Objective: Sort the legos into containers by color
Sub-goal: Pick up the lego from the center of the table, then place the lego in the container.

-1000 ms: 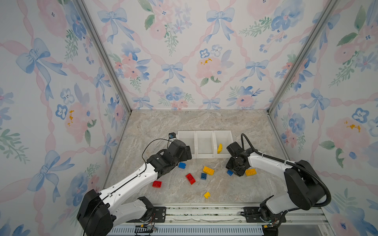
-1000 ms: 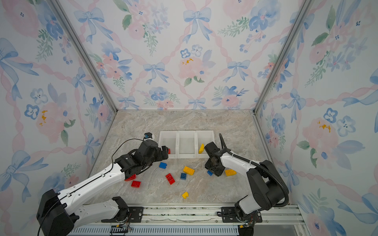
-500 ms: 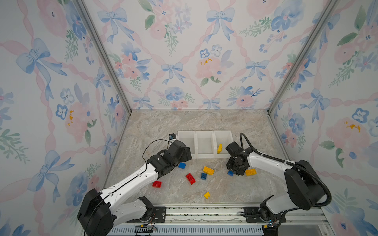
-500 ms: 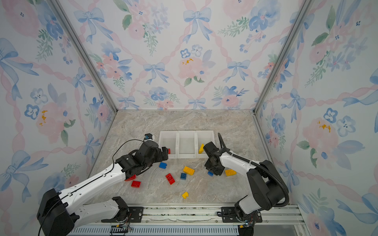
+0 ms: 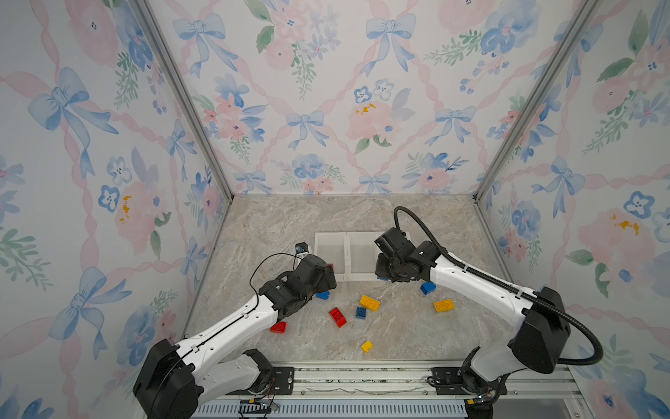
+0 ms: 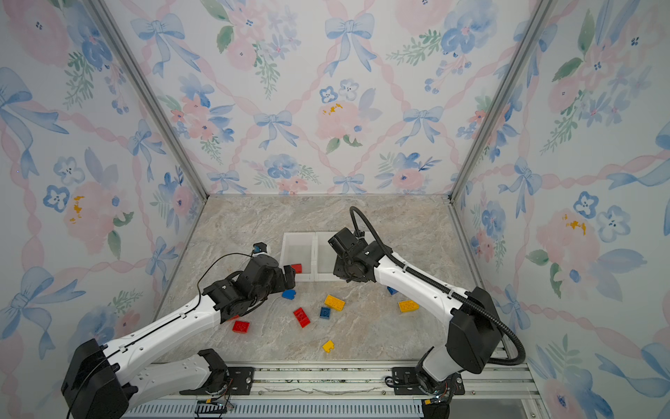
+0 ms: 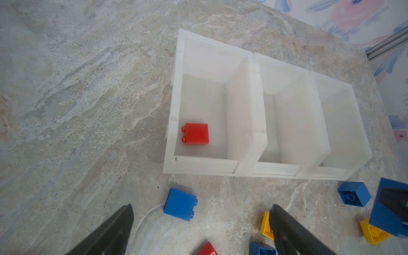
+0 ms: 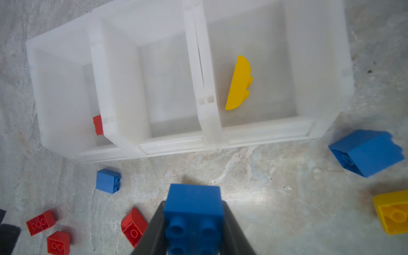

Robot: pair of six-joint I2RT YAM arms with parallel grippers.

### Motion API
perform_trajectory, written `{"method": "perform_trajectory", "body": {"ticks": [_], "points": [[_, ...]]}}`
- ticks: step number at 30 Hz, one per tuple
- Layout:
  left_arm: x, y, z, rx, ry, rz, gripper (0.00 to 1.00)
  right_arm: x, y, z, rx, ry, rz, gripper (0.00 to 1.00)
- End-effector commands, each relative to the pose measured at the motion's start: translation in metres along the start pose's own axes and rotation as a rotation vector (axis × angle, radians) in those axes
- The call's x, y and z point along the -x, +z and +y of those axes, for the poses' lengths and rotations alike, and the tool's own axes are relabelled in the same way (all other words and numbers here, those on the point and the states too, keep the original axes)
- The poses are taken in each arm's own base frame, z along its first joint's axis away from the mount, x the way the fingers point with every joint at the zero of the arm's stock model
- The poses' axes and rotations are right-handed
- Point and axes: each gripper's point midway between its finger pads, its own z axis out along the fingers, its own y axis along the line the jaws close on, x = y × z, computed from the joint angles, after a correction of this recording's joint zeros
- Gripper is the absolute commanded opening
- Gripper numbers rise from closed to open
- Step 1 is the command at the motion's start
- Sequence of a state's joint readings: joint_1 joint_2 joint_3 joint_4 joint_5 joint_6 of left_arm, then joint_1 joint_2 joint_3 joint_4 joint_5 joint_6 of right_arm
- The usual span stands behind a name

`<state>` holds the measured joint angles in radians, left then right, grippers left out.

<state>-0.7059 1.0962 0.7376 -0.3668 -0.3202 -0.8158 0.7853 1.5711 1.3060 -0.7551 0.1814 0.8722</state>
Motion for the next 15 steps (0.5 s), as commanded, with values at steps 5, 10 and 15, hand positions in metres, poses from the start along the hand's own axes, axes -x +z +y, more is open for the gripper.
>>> {"method": "perform_trajectory", "body": {"ticks": [5, 10, 15], "points": [[-0.004, -0.002, 0.011, 0.000, -0.029, -0.001, 0.98, 0.007, 0.024, 0.021, -0.016, -0.143, 0.025, 0.22], [-0.002, -0.005, 0.012, -0.008, -0.045, -0.008, 0.98, 0.012, 0.039, 0.034, -0.009, -0.177, 0.041, 0.22], [-0.013, -0.001, 0.022, 0.013, -0.045, 0.010, 0.98, 0.019, 0.056, 0.038, -0.016, -0.187, 0.049, 0.22]]}}
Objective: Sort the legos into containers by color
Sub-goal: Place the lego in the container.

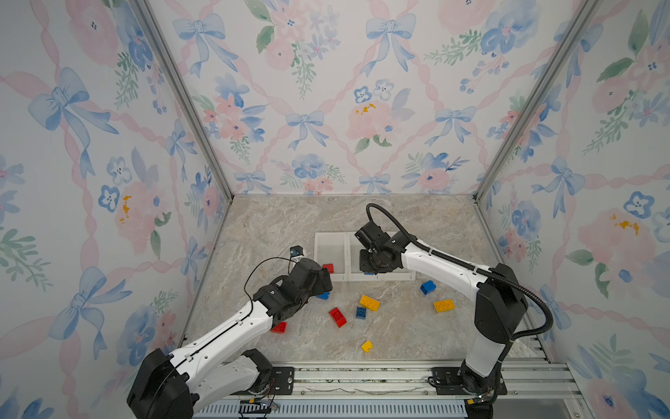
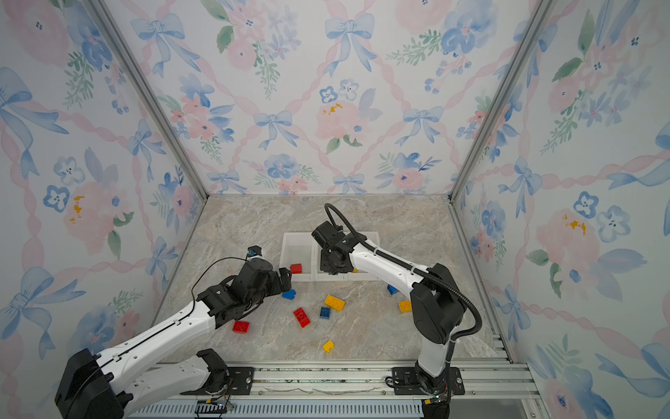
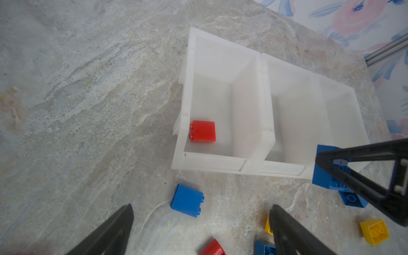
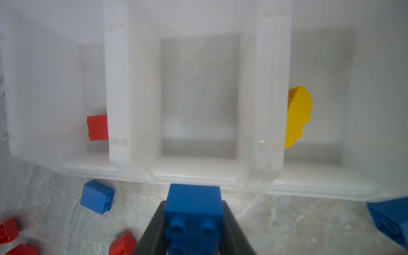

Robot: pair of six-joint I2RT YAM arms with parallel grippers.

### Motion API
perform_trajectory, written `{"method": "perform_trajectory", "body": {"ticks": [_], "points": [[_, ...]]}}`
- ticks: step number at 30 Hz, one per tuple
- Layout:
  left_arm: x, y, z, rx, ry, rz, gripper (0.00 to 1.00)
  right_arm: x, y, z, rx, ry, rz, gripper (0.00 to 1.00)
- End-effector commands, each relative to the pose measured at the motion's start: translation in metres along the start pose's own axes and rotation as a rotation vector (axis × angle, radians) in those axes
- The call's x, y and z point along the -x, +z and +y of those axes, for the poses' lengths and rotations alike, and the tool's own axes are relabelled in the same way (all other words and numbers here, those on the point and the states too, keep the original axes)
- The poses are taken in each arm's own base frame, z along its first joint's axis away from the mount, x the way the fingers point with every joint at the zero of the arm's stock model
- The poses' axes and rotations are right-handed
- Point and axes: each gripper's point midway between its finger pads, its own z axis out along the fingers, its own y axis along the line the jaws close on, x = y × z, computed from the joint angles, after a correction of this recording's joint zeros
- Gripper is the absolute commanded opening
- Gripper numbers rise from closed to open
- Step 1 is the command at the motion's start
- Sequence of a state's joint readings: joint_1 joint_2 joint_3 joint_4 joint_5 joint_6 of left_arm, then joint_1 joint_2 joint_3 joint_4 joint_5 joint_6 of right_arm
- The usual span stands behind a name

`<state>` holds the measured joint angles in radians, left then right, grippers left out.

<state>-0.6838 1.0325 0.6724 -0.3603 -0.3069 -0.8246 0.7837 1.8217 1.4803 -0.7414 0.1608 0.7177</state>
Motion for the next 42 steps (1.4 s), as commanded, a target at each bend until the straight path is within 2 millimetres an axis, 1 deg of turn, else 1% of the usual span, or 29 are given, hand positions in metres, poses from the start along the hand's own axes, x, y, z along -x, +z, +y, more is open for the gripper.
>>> {"method": "perform_trajectory", "body": {"ticks": [1, 6, 9, 14, 17, 21, 23, 27, 32, 36, 39, 42], "points": [[-0.005, 0.002, 0.007, 0.011, -0.021, 0.012, 0.98, 0.013, 0.006, 0.006, 0.008, -0.026, -0.009, 0.22], [-0.006, 0.002, 0.008, 0.015, -0.025, 0.014, 0.98, 0.024, 0.026, 0.002, -0.016, -0.029, 0.006, 0.22], [-0.007, 0.003, 0.008, 0.019, -0.023, 0.016, 0.98, 0.026, 0.040, -0.002, -0.030, -0.024, 0.030, 0.23], [-0.007, 0.004, 0.009, 0.023, -0.026, 0.017, 0.98, 0.025, 0.053, -0.005, -0.045, -0.023, 0.054, 0.25], [-0.007, 0.004, 0.008, 0.020, -0.027, 0.017, 0.98, 0.022, 0.059, -0.005, -0.051, -0.023, 0.068, 0.30], [-0.006, 0.003, 0.009, 0.020, -0.031, 0.014, 0.98, 0.020, 0.062, -0.005, -0.052, -0.023, 0.076, 0.42], [-0.006, 0.003, 0.009, 0.020, -0.032, 0.013, 0.98, 0.021, 0.060, -0.005, -0.046, -0.019, 0.076, 0.47], [-0.006, 0.004, 0.008, 0.022, -0.027, 0.015, 0.98, 0.023, 0.051, -0.004, -0.038, -0.014, 0.064, 0.54], [-0.006, 0.006, 0.007, 0.026, -0.020, 0.021, 0.98, 0.025, 0.035, -0.003, -0.022, -0.015, 0.046, 0.55], [-0.006, 0.007, 0.007, 0.028, -0.016, 0.023, 0.98, 0.024, 0.016, -0.005, -0.010, -0.013, 0.024, 0.56], [-0.005, 0.007, 0.006, 0.028, -0.010, 0.024, 0.98, 0.022, -0.001, -0.010, -0.008, -0.003, 0.010, 0.57], [-0.004, 0.008, 0.005, 0.029, -0.006, 0.026, 0.98, 0.016, -0.015, -0.023, -0.013, 0.026, -0.001, 0.58]]}}
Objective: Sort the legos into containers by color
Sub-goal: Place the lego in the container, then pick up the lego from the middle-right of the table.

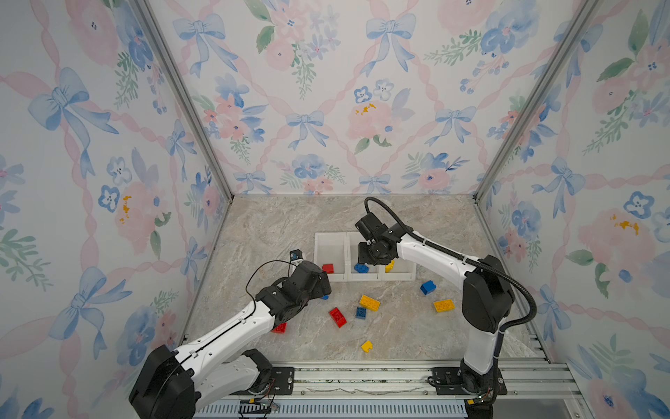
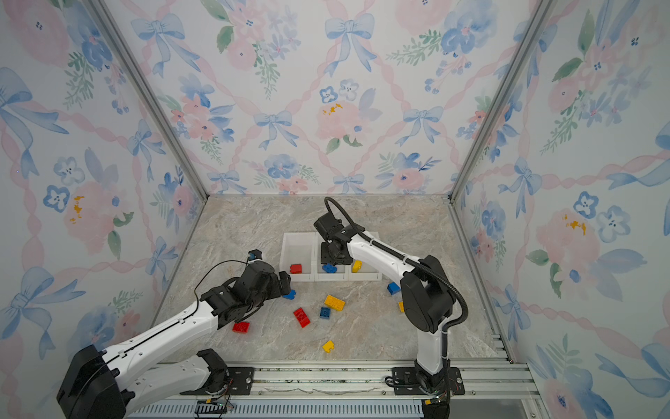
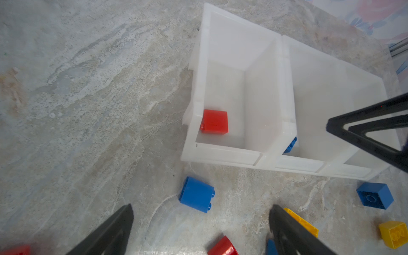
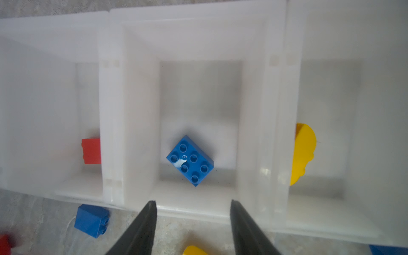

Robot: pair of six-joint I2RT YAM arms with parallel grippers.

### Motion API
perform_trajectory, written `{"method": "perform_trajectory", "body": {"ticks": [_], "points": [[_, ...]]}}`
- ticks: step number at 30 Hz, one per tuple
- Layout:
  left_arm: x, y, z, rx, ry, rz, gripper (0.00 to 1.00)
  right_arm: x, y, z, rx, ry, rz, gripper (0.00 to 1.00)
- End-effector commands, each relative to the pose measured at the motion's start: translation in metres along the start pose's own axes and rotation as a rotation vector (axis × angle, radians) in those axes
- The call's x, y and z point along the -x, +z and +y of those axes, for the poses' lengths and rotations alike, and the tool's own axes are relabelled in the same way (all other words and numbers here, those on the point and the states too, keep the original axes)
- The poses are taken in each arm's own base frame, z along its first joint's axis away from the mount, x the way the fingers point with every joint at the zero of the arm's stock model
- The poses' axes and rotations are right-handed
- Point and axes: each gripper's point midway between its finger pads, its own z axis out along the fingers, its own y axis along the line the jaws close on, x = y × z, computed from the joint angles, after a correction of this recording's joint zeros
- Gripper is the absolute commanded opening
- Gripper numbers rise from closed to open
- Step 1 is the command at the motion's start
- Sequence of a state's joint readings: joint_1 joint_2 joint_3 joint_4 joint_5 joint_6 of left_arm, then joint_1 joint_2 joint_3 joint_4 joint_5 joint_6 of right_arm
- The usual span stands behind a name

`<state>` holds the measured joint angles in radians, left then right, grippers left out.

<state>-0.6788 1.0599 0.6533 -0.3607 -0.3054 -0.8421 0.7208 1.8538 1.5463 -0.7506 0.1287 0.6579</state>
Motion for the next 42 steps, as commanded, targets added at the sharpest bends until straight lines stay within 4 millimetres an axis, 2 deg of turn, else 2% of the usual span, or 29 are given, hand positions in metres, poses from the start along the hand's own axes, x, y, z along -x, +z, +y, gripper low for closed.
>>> {"method": "perform_trajectory", "body": {"ticks": [1, 4, 6, 10, 17, 22, 26, 33, 42], "points": [[0.006, 0.000, -0.003, -0.003, 0.004, -0.004, 0.98, -0.013, -0.021, -0.022, -0.031, 0.042, 0.006, 0.59], [0.004, 0.003, -0.003, 0.002, 0.014, 0.004, 0.98, -0.022, -0.031, -0.042, -0.043, 0.101, 0.010, 0.61], [0.014, -0.001, -0.012, -0.017, 0.009, -0.013, 0.98, -0.028, -0.039, -0.057, -0.044, 0.147, 0.010, 0.64], [0.015, 0.000, -0.013, -0.024, 0.014, -0.014, 0.98, -0.042, -0.047, -0.093, -0.069, 0.243, 0.020, 0.69], [0.015, 0.003, -0.017, -0.037, 0.018, -0.012, 0.98, -0.071, -0.053, -0.154, -0.147, 0.387, 0.058, 0.77], [0.016, 0.004, -0.019, -0.040, 0.023, -0.015, 0.98, -0.096, -0.056, -0.200, -0.191, 0.561, 0.082, 0.82], [0.017, 0.005, -0.020, -0.040, 0.026, -0.016, 0.98, -0.116, -0.055, -0.228, -0.208, 0.696, 0.104, 0.83], [0.017, 0.007, -0.021, -0.041, 0.032, -0.012, 0.98, -0.143, -0.044, -0.253, -0.230, 0.851, 0.143, 0.81], [0.017, 0.006, -0.021, -0.041, 0.032, -0.012, 0.98, -0.147, -0.024, -0.262, -0.232, 0.914, 0.157, 0.77]]}}
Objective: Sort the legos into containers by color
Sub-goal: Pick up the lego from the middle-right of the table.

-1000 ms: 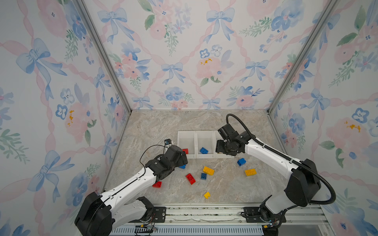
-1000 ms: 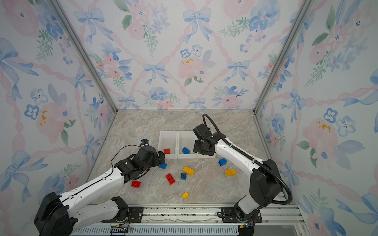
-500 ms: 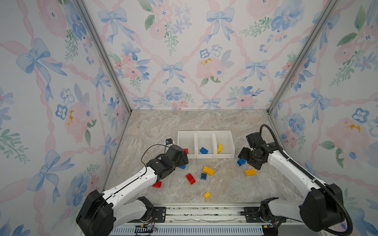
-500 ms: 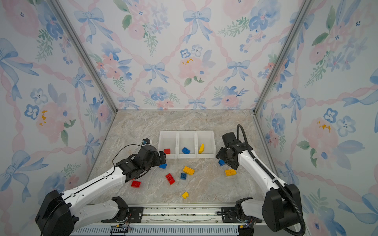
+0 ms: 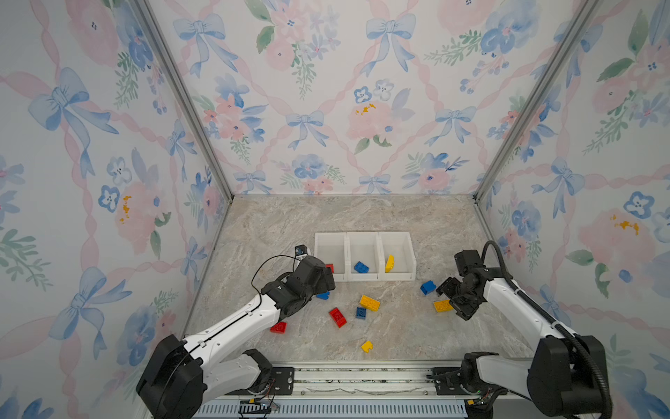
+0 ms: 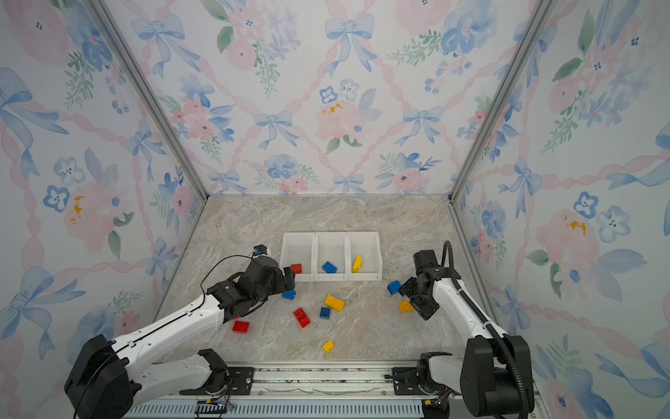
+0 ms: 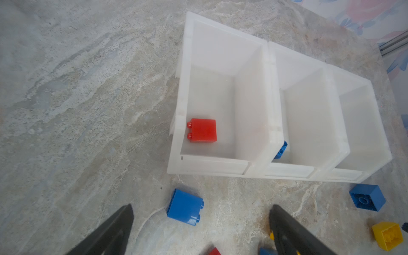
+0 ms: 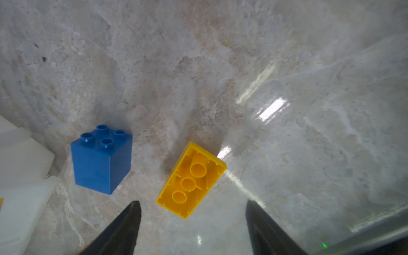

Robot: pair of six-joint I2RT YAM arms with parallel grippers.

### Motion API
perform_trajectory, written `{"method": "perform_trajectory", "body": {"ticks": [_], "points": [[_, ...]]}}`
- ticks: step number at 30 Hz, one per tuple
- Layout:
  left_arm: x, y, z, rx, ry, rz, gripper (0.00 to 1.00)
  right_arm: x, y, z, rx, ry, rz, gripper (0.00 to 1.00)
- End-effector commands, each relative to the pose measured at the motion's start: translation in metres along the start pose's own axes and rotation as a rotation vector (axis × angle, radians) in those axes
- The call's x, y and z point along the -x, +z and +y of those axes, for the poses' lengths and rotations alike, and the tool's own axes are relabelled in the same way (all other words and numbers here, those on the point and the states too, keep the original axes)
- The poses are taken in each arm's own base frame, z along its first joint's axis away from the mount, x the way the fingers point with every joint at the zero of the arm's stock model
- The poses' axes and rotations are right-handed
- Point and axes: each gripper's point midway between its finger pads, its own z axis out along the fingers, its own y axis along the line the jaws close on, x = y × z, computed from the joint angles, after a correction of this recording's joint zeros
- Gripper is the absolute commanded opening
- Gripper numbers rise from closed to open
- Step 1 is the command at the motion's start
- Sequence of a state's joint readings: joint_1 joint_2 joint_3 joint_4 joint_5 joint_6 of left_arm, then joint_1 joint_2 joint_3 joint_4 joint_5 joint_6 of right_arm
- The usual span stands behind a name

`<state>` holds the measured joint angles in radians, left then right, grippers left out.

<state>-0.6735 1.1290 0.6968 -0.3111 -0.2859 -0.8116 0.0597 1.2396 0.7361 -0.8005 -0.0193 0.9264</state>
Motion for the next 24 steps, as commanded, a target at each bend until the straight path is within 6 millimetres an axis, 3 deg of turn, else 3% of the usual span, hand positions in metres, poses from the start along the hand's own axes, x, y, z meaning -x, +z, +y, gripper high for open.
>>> {"method": "perform_trajectory", "body": {"ticks": [1, 13, 24], "points": [[0.007, -0.002, -0.005, -0.013, 0.012, -0.009, 0.98, 0.001, 0.010, 0.001, -0.001, 0.031, 0.011, 0.76], [0.008, -0.004, -0.004, -0.014, -0.001, -0.016, 0.98, 0.003, 0.034, -0.003, -0.041, 0.044, 0.026, 0.63], [0.007, -0.004, -0.002, -0.011, -0.008, -0.017, 0.98, -0.002, 0.035, -0.008, -0.039, 0.041, 0.026, 0.39]]}}
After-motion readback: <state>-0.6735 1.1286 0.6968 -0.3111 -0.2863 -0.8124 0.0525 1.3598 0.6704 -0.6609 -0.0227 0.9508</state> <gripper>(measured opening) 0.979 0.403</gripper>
